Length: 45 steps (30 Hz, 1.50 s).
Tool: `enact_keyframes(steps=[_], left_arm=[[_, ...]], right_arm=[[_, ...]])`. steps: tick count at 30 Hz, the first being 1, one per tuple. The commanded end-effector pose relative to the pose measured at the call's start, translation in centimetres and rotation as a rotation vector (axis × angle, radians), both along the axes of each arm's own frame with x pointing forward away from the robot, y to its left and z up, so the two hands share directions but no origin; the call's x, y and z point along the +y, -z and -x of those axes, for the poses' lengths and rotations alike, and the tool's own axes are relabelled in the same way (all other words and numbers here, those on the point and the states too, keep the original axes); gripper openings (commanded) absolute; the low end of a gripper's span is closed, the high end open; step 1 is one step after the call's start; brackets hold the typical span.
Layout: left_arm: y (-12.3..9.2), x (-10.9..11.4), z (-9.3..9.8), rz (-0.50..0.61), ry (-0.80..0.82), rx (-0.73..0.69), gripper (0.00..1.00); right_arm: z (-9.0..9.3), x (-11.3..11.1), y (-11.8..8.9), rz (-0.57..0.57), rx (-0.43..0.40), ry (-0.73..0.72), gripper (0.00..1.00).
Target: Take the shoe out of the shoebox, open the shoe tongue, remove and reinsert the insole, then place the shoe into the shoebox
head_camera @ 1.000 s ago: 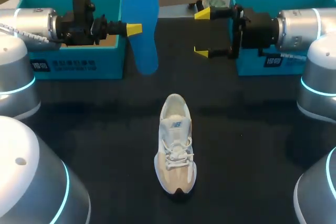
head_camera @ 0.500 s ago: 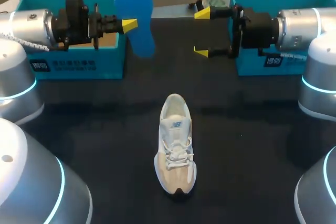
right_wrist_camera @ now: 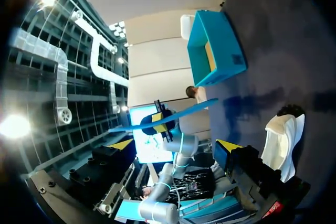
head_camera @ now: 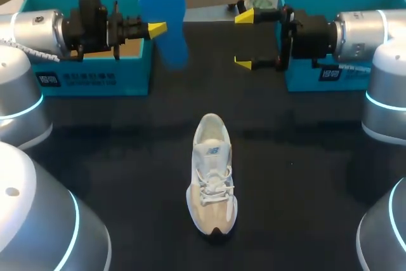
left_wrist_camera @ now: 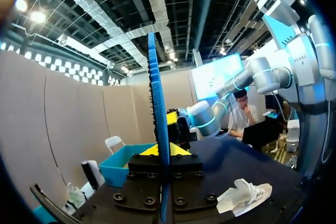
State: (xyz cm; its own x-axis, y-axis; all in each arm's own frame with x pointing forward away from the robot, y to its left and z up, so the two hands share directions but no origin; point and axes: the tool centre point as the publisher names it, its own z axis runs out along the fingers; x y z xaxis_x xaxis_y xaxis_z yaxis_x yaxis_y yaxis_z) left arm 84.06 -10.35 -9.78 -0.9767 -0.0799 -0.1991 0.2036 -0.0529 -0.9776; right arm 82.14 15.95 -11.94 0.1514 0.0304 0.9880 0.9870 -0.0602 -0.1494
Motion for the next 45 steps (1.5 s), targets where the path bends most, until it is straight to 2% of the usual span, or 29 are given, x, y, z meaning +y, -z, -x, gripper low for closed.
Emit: enact_keyframes(steps=[1,4,14,17,21,35,39,42,44,45], left_arm=[[0.1,0.5,0.1,0.040,0.065,-0.443,0.00],[0.6,0.4,-0.1,-0.061,-0.023,-0.610,0.00],[0.9,0.2,0.0,-0.072,-0.013,-0.618,0.00],[1.0,0.0,0.1,-0.054,0.017,-0.661,0.00],[1.0,-0.1,-0.1,0.032,0.053,-0.777,0.00],[1.1,0.0,-0.2,0.050,0.062,-0.761,0.00],[0.8,-0.6,0.4,0.002,0.096,-0.978,0.00],[0.6,-0.7,1.0,-0.076,0.107,-1.142,0.00],[0.8,-0.7,1.4,-0.187,0.115,-1.339,0.00],[0.8,-0.7,1.4,-0.187,0.115,-1.339,0.00]], right_arm=[[0.0,0.2,0.1,0.000,0.000,0.001,1.00],[0.0,0.2,0.1,0.000,0.000,0.001,1.00],[0.0,0.2,0.1,0.000,0.000,0.001,1.00],[0.0,0.2,0.1,0.000,0.000,0.001,1.00],[0.0,0.2,0.1,0.000,0.000,0.001,1.00],[0.0,0.2,0.1,0.000,0.000,0.001,1.00],[0.0,0.2,0.1,0.000,0.000,0.001,1.00],[0.0,0.2,0.1,0.000,0.000,0.001,1.00],[0.0,0.2,0.1,0.000,0.000,0.001,1.00],[0.0,0.2,0.1,0.000,0.000,0.001,1.00]])
